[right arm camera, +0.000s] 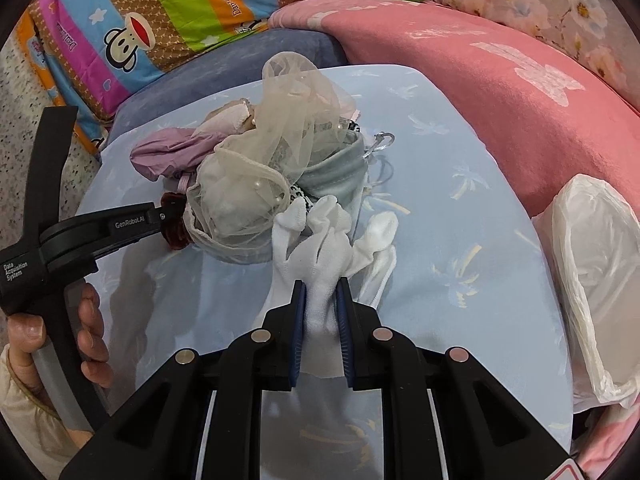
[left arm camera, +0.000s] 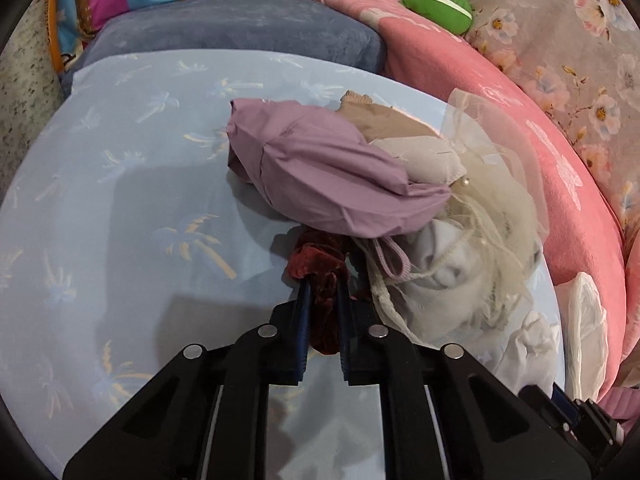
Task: Collect trash
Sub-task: 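Carry the gloves and scrunchie in both tools over the white trash bin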
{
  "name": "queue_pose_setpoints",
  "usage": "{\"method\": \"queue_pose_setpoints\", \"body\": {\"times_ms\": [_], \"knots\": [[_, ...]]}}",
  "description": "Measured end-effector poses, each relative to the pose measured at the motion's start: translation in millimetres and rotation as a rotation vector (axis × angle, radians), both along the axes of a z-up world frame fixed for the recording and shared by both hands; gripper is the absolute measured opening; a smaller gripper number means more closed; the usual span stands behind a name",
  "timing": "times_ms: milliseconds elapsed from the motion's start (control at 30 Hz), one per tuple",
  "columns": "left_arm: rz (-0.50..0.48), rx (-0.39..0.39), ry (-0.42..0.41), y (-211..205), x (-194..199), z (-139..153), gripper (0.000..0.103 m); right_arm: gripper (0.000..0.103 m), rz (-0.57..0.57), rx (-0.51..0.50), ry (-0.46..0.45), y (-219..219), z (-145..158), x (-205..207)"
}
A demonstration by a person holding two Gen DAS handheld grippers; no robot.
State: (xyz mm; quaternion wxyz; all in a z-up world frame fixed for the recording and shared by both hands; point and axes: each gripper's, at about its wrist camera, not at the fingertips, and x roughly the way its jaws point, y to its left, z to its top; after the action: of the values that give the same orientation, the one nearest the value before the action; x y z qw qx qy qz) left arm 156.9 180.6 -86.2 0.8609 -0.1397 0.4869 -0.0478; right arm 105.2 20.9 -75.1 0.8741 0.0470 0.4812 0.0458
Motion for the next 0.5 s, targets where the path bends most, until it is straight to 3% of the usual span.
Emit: {"method": "queue_pose_setpoints", "body": {"times_ms": [200, 500], "knots": [[0.005, 0.004, -0.053, 5.3, -31.9, 35.0, 0.010, 0.015, -0.006, 0.015, -0.067, -5.0, 27.9, -15.2], [-0.015, 0.036, -0.205, -7.7, -69.5, 106.4, 0.010, 0.015, -0.017, 0.038, -0.194, -20.7, 82.0, -44.1]]}}
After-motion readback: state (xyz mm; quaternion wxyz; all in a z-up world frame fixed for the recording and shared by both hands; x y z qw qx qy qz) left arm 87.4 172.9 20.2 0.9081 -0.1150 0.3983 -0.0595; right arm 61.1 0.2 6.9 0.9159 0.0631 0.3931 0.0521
